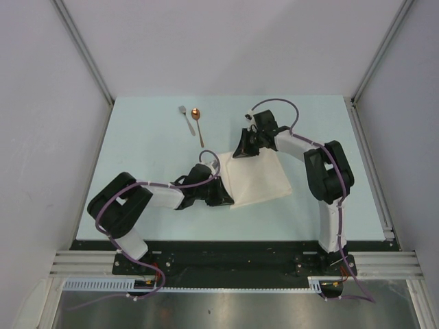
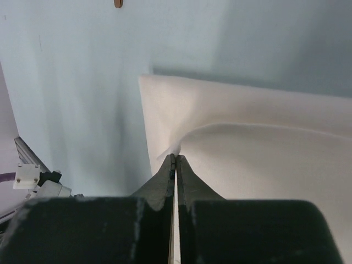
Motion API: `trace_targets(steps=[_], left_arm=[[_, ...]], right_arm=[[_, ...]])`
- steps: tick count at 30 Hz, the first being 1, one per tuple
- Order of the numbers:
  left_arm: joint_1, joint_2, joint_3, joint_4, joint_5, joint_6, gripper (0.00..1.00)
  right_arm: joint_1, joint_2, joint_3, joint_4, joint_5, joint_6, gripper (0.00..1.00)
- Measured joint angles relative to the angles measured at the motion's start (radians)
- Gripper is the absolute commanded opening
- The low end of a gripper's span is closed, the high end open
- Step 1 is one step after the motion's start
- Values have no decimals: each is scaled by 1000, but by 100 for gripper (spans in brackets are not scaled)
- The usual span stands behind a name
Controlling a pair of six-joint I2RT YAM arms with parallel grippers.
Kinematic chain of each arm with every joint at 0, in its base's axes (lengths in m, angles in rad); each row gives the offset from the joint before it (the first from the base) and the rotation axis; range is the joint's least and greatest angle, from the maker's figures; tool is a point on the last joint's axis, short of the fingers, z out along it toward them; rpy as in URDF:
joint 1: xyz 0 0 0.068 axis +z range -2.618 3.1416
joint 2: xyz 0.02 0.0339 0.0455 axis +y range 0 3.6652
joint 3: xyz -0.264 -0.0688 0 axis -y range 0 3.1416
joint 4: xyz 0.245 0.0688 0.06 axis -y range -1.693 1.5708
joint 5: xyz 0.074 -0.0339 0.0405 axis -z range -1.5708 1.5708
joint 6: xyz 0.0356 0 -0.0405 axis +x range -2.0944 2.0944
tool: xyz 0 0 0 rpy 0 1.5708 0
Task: Fold the napkin into a case and place the utensils inside
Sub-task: Fold the upper triangle-folded napkin at the center of the board.
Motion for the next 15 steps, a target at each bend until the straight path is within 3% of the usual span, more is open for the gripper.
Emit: trace_targets(steps=[15], left_arm=[[-1, -8, -24, 28, -9, -26, 22]], right_arm=[[3, 92, 55, 28, -70, 19, 0]])
